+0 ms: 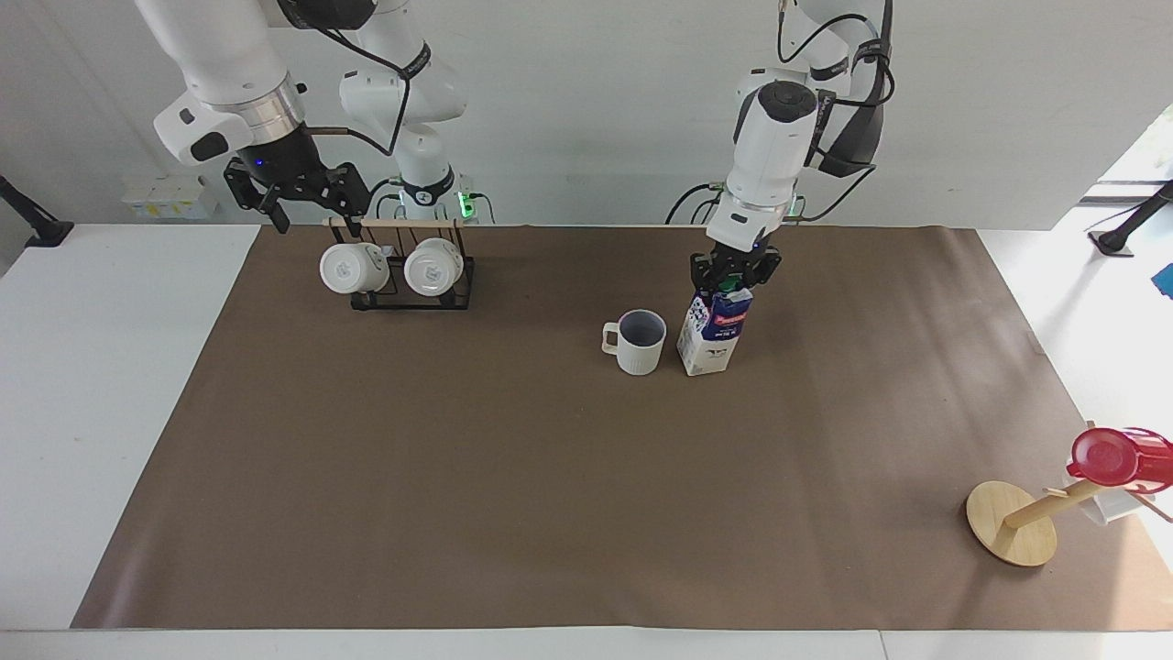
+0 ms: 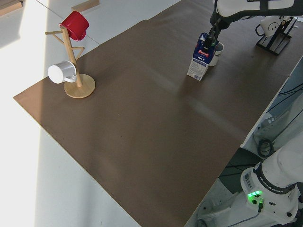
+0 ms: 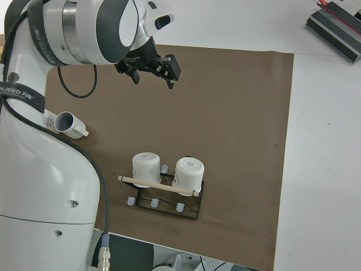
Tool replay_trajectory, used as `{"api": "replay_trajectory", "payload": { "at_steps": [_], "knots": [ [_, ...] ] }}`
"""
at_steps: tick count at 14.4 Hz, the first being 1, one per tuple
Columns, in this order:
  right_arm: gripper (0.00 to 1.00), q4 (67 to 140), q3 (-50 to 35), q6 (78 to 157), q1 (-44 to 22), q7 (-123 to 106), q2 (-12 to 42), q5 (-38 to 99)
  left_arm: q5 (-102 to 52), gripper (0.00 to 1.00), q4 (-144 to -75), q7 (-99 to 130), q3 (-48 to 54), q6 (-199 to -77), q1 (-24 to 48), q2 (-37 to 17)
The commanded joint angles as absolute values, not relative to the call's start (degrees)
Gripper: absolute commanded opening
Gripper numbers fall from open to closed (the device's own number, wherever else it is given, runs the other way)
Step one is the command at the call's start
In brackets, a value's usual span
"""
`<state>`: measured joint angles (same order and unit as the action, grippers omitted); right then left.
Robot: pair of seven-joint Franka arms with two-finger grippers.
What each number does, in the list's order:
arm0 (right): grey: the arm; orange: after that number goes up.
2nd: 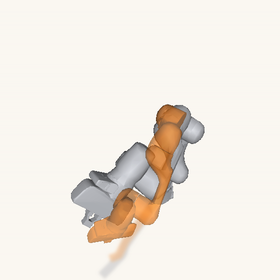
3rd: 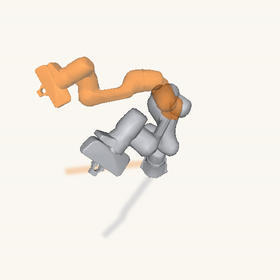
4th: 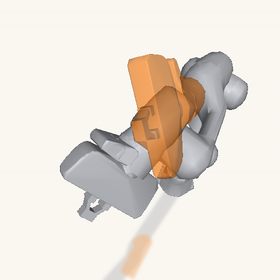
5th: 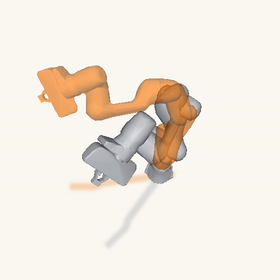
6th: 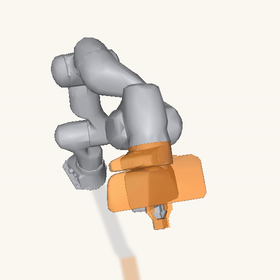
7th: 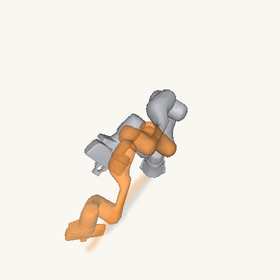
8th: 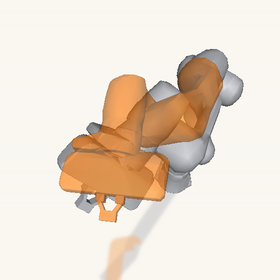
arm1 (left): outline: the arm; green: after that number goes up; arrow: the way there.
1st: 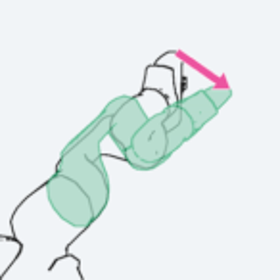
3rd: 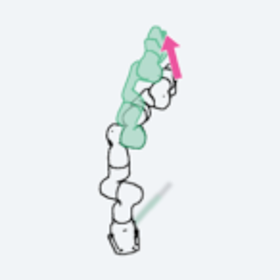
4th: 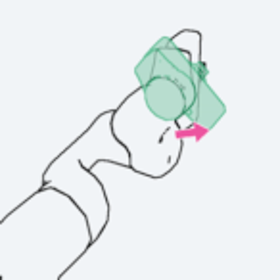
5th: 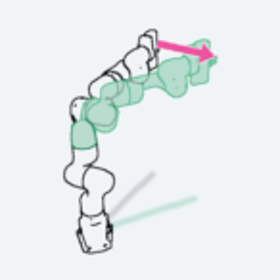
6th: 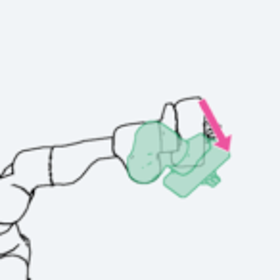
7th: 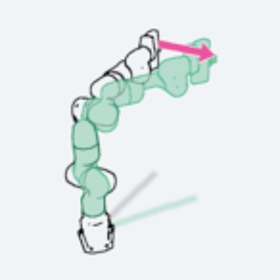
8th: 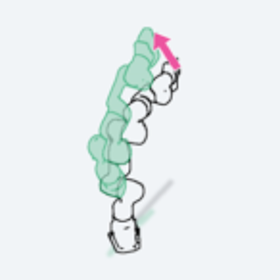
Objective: Place cup and milk on table
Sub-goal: 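Carry the milk carton with the left gripper beside the white mug, then release the carton upright and withdraw the left gripper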
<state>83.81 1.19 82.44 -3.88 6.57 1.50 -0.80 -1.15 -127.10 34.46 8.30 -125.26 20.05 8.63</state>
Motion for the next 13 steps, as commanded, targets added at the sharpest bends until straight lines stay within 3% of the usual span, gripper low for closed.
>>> {"api": "replay_trajectory", "payload": {
  "at_steps": [1,3,13],
  "knots": [
    [1.0,83.76,0.53,81.74,-2.55,5.27,1.41,0.09,0.26,0.84,-124.72,35.86,7.56,-124.19,21.71,7.3],
    [1.0,83.76,0.53,81.74,-2.64,5.27,1.41,0.09,0.61,1.0,-122.53,35.86,7.56,-121.83,21.8,6.77],
    [1.0,83.76,0.53,81.74,-2.64,5.27,1.41,0.09,1.85,1.0,-104.26,26.13,3.79,-98.12,18.2,7.38]
  ]
}}
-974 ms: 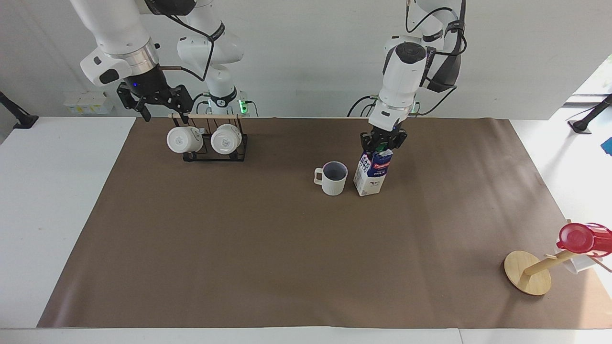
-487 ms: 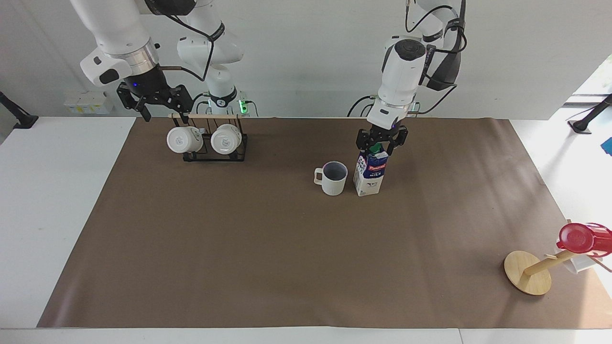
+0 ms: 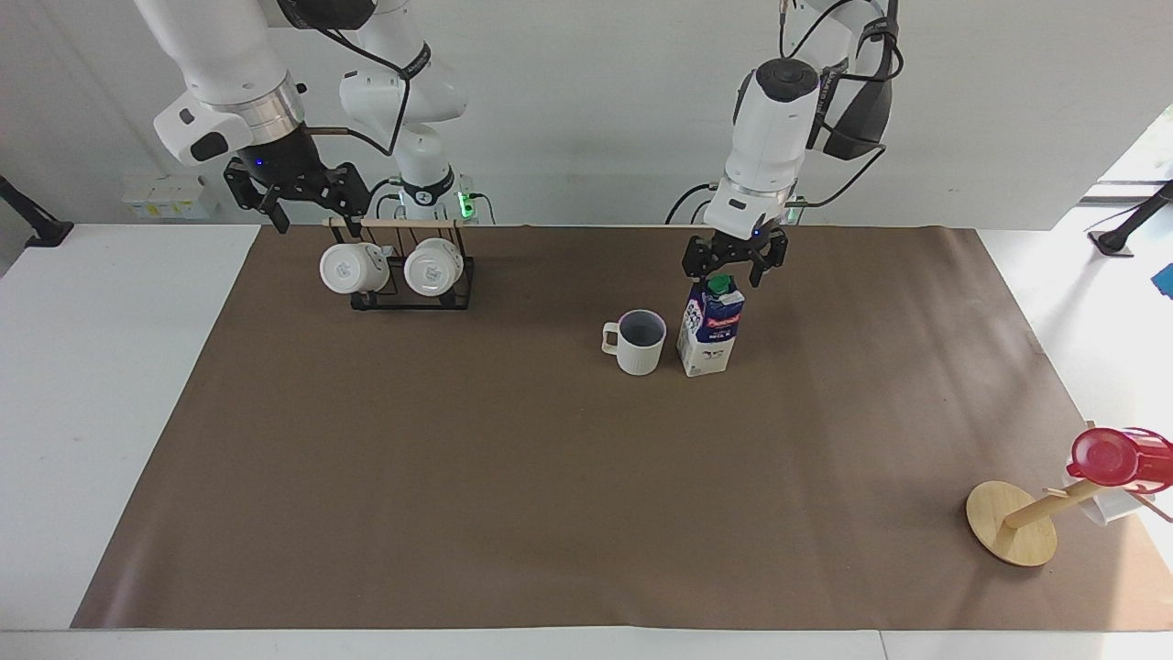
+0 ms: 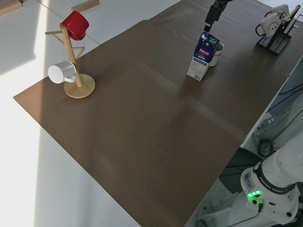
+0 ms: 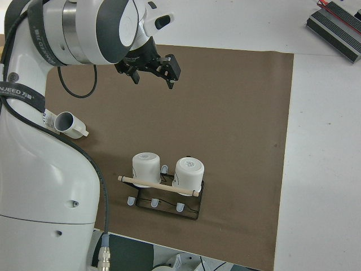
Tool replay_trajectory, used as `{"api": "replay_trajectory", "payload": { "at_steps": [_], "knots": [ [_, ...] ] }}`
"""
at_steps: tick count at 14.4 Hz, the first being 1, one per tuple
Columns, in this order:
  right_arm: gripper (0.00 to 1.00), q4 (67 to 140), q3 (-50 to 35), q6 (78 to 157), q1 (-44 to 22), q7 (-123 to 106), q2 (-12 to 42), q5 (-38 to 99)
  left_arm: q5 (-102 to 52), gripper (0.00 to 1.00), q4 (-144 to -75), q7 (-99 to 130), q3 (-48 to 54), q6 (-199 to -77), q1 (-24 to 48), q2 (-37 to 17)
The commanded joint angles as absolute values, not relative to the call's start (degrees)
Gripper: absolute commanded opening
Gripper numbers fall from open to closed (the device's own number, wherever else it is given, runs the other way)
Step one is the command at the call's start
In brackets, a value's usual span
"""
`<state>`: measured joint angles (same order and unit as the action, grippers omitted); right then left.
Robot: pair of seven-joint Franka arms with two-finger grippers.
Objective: Place cup and milk on table
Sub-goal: 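Release the carton upright and withdraw the left gripper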
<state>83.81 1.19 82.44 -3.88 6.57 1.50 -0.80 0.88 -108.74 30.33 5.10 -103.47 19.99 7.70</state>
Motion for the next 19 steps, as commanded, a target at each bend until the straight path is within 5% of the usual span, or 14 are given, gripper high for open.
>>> {"api": "replay_trajectory", "payload": {
  "at_steps": [1,10,19],
  "knots": [
    [1.0,83.76,0.53,81.74,-2.55,5.27,1.41,0.09,1.85,1.0,-101.63,23.58,3.26,-95.74,16.71,7.38],
    [1.0,83.76,0.44,81.04,-2.64,5.19,1.32,0.17,2.02,1.0,-91.06,8.1,2.99,-85.7,1.69,7.38],
    [1.0,83.76,0.44,81.65,-2.55,5.27,1.32,0.09,1.14,1.0,-90.7,3.08,3.25,-81.83,0.7,7.73]
  ]
}}
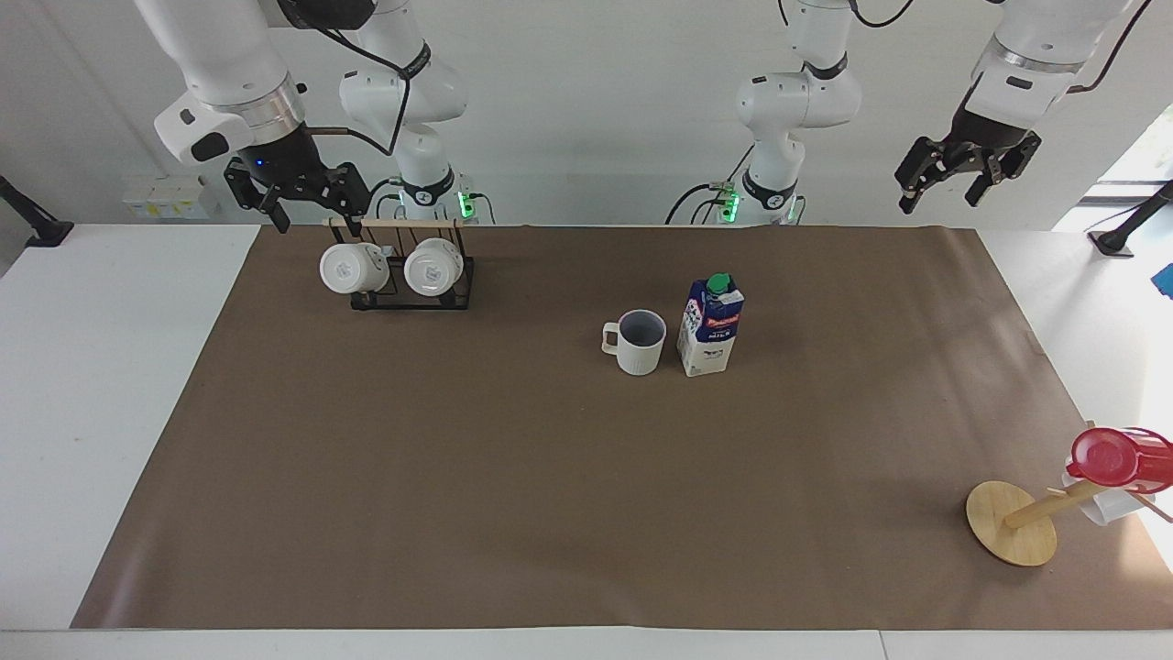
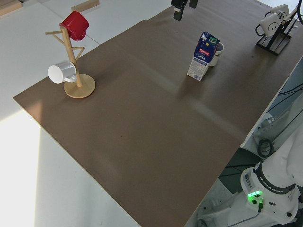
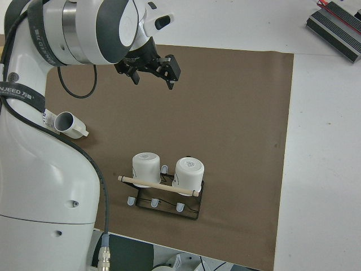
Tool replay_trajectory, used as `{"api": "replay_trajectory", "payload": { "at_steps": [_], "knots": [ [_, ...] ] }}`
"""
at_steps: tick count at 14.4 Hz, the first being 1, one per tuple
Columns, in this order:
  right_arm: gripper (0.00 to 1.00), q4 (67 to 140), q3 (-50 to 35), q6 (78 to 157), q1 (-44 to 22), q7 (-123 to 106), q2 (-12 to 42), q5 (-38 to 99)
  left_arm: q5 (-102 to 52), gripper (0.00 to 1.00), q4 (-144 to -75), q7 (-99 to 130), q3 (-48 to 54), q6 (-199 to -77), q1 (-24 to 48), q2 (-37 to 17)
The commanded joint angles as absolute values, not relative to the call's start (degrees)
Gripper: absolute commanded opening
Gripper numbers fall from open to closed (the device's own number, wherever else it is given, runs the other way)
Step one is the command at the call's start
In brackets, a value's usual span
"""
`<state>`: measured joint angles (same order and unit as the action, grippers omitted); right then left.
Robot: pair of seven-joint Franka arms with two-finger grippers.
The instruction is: Place cup and milk on table
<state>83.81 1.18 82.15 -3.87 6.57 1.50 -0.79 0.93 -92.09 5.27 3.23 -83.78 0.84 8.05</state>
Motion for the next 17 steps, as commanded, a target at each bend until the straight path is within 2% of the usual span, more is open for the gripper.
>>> {"api": "replay_trajectory", "payload": {
  "at_steps": [1,17],
  "knots": [
    [1.0,83.76,0.44,81.65,-2.55,5.27,1.32,0.09,1.06,1.0,-90.7,3.08,3.16,-81.48,0.53,7.82],
    [1.0,83.76,0.44,81.65,-2.55,5.27,1.32,0.09,-0.53,1.0,-90.88,3.69,3.34,-81.39,0.7,8.17]
  ]
}}
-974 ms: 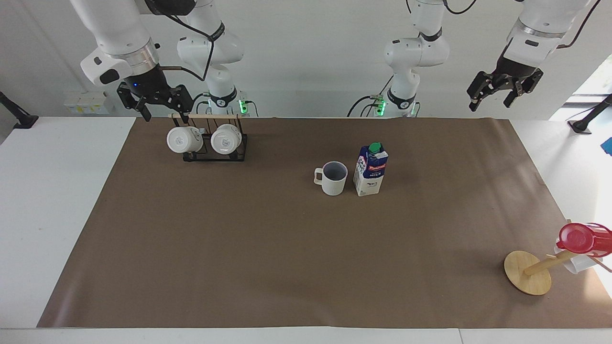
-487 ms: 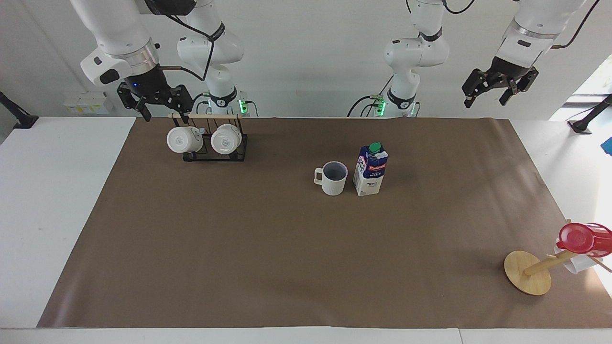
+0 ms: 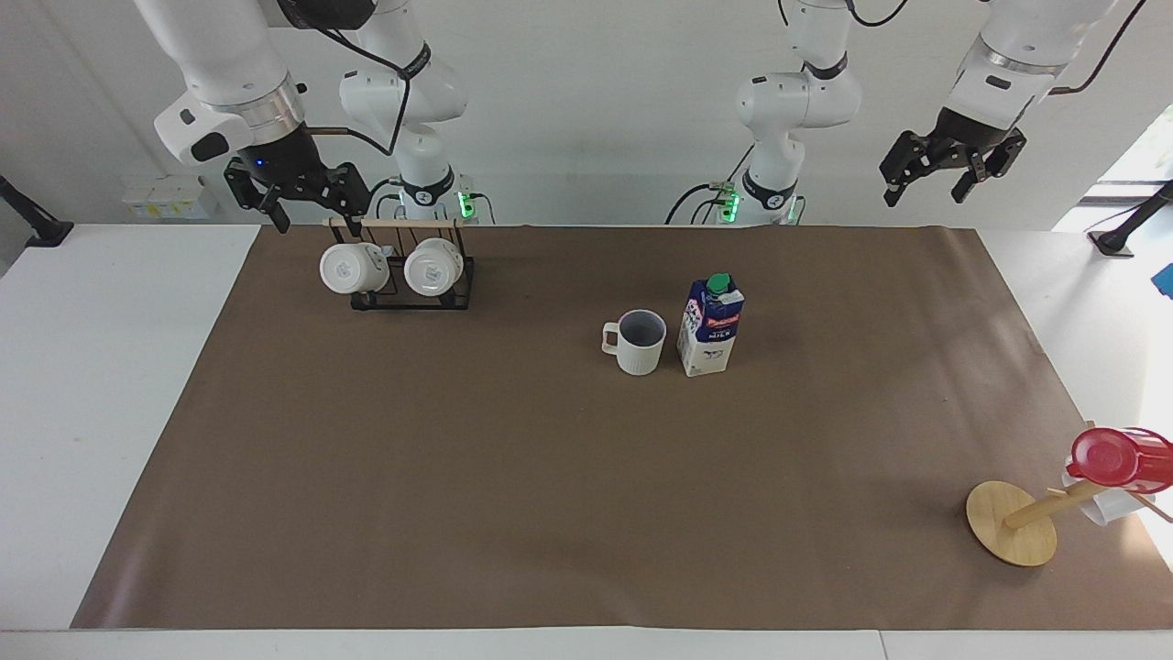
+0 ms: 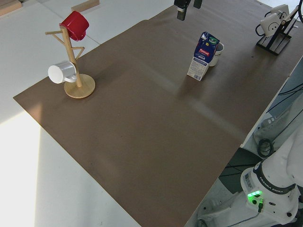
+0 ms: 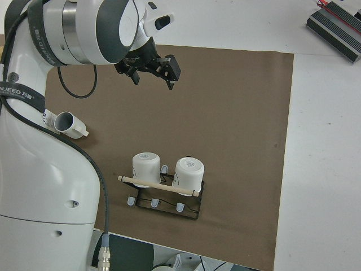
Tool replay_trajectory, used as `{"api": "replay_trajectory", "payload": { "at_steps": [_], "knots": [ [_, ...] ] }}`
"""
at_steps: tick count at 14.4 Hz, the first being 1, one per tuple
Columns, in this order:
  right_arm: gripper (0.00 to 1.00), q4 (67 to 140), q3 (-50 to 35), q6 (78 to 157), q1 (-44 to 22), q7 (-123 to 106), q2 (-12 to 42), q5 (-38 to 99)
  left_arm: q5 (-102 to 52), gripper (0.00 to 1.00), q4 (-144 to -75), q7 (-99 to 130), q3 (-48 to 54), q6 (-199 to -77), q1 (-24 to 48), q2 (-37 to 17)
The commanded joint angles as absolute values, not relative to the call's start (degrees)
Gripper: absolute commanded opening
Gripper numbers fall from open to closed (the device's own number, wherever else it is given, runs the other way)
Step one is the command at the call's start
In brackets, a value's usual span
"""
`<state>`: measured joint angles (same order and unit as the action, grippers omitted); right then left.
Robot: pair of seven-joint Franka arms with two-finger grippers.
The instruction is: Place cup and milk on table
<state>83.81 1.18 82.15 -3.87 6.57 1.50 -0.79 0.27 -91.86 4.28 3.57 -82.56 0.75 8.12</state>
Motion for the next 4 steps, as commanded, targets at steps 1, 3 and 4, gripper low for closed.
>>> {"api": "replay_trajectory", "payload": {
  "at_steps": [1,3,4],
  "knots": [
    [1.0,83.76,0.44,81.65,-2.55,5.27,1.32,0.09,-0.53,1.0,-90.79,3.69,3.34,-81.39,0.7,8.17],
    [1.0,83.76,0.44,81.65,-2.55,5.27,1.32,0.09,-0.53,1.0,-90.88,3.52,3.43,-81.3,0.7,8.17],
    [1.0,83.76,0.44,81.65,-2.55,5.27,1.32,0.09,-0.53,1.0,-90.79,3.52,3.43,-81.39,0.7,8.17]
  ]
}}
